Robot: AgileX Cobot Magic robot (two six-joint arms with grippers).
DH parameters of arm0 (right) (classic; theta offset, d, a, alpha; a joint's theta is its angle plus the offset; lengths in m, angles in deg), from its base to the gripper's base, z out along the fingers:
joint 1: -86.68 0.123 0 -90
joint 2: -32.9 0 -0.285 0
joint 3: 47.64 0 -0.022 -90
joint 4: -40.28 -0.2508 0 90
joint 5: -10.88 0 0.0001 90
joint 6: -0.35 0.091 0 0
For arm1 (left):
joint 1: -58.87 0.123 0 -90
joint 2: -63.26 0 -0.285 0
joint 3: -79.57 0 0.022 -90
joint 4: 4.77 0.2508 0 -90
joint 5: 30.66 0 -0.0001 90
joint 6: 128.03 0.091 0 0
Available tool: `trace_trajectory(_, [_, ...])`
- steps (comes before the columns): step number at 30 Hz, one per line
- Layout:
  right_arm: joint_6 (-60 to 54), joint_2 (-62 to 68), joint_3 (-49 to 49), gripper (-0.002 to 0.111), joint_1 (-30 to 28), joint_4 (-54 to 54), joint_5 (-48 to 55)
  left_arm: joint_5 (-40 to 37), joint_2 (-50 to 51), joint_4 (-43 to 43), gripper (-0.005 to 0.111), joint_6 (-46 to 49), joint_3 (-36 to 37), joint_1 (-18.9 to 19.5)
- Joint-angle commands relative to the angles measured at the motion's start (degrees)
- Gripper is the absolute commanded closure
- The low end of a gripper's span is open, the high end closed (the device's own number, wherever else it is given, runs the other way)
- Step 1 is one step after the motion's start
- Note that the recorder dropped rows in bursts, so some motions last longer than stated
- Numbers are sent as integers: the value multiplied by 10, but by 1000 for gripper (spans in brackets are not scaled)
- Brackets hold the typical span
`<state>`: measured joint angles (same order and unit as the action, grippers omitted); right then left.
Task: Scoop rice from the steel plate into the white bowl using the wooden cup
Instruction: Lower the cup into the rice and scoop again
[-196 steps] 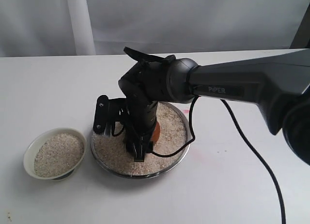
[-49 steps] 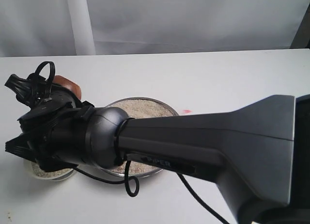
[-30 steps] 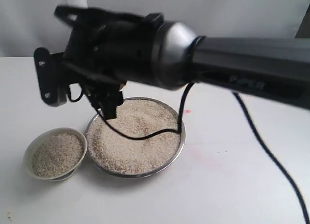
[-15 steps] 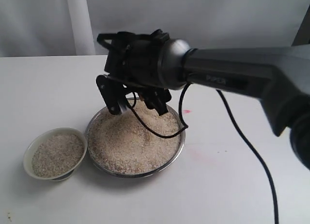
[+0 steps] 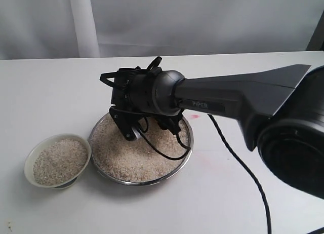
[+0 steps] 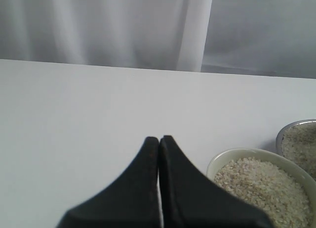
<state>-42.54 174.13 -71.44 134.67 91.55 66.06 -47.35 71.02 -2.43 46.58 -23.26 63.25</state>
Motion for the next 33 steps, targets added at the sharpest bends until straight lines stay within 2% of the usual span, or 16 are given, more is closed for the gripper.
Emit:
trace_trajectory(1, [-6, 5, -4, 108, 0, 10, 6, 4, 0, 2, 107, -1, 0, -4])
trace_trajectory(8, [-6, 21, -4, 108, 1, -5, 5, 4, 0, 2, 107, -1, 0, -4])
trace_trajectory(21, [-11, 21, -4, 108, 46, -30, -38, 4, 0, 2, 107, -1, 0, -4])
trace_trajectory(33, [-17, 9, -4, 108, 53, -107, -45, 4, 0, 2, 107, -1, 0, -4])
